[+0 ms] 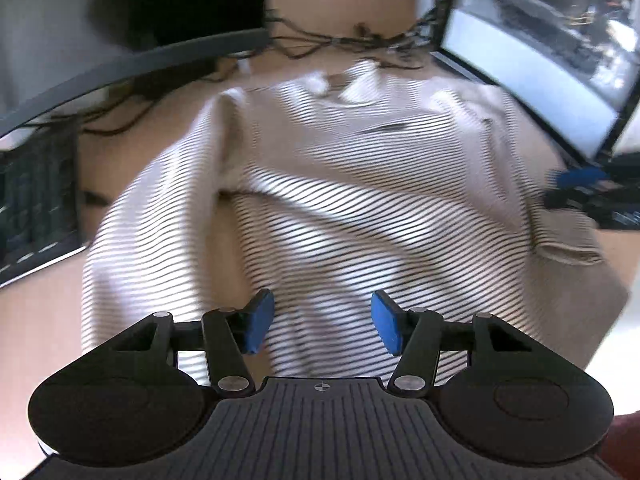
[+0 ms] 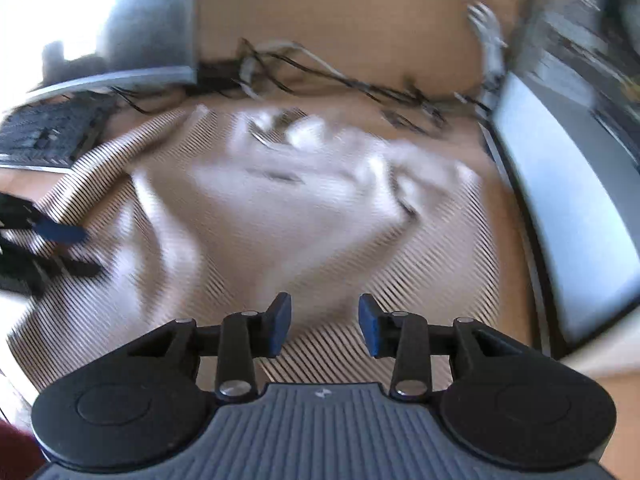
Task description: Fold clothes
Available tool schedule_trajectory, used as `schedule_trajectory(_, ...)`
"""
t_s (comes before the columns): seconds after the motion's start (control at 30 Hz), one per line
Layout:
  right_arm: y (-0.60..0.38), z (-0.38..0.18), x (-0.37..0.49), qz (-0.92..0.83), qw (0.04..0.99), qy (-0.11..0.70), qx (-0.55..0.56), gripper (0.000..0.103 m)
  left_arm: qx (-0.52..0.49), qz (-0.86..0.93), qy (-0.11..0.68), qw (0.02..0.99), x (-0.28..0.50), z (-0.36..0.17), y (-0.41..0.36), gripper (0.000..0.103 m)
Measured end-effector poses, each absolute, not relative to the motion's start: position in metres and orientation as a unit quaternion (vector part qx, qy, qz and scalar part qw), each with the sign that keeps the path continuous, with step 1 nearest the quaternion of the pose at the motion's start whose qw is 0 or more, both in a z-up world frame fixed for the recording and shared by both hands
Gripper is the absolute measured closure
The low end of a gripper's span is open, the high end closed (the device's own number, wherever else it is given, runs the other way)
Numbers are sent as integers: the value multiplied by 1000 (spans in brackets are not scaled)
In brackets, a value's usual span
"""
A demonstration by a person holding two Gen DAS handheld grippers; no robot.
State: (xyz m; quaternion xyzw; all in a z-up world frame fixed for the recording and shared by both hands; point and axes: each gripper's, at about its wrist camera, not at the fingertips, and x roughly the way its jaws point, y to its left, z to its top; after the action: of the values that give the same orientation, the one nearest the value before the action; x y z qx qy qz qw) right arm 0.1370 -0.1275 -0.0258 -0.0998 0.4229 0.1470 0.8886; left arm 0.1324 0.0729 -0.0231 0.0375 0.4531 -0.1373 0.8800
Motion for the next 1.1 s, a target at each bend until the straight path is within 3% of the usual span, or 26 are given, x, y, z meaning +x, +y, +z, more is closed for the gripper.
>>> schedule_trajectory(0.17, -136, -41, 103, 142, 881, 425, -150, 63, 43, -123, 460, 878, 128, -29, 76, 47)
schedule_trajectory(0.3, -144, -49, 108, 51, 889, 408, -200, 77, 54, -131, 461, 876, 133, -30, 70, 47)
schedule_trajectory(0.43, -171, -25, 122, -6, 910, 396, -124, 77, 47, -130, 470, 871, 137, -32, 71, 45)
schedule_trajectory(0.57, -160, -6, 121, 73, 921, 373, -80, 64, 47, -123, 466, 875, 139, -33, 64, 47)
schedule_trajectory(0.7, -135, -22, 137, 129, 910, 392, -49, 64, 50, -114, 452, 883, 142, -32, 58, 86)
schedule_trajectory(1.1, -43, -58, 234, 213, 881, 414, -85, 62, 58, -85, 441, 892, 118, -15, 63, 92)
